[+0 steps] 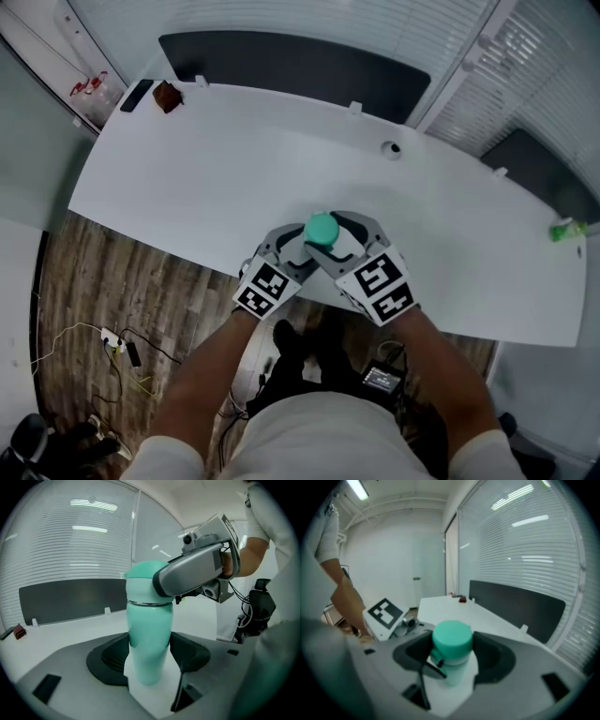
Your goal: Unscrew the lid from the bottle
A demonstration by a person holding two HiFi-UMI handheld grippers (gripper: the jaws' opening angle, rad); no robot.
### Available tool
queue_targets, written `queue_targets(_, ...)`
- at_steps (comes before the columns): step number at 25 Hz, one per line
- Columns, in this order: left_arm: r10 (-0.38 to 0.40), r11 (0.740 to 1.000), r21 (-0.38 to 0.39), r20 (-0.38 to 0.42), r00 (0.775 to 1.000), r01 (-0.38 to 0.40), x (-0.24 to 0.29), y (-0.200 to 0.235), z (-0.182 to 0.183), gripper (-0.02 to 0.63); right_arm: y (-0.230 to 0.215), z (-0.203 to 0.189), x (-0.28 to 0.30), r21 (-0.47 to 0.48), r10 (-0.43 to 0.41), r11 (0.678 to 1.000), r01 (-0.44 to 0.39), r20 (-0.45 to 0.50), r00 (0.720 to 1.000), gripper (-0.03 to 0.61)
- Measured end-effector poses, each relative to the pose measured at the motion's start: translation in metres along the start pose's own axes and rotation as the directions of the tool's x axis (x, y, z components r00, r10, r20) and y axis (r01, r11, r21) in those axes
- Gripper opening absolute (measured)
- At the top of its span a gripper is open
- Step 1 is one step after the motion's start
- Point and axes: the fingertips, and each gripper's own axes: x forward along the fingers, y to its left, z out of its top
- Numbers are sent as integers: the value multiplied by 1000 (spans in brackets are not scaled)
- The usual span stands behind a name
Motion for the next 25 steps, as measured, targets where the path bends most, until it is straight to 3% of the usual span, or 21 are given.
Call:
queue_targets(12, -178, 981, 71, -41, 983, 180, -1, -4, -1, 284, 4, -1, -1, -62, 105, 992, -107, -29, 994, 284)
queue_targets(17, -41, 999, -10, 35, 999, 42, -7, -4, 8, 285, 4, -1, -1, -25, 36, 999, -36, -23, 999, 284)
queue_targets(21, 109, 993, -52, 49, 993, -107, -3, -3, 10, 285, 2, -1, -2, 21, -48, 999, 48, -6, 999, 284)
queue_targets(25, 159, 985, -68, 47, 986, -156, -1, -1, 9, 286, -1, -1, -2, 49, -119, 992, 119, 4, 993, 284)
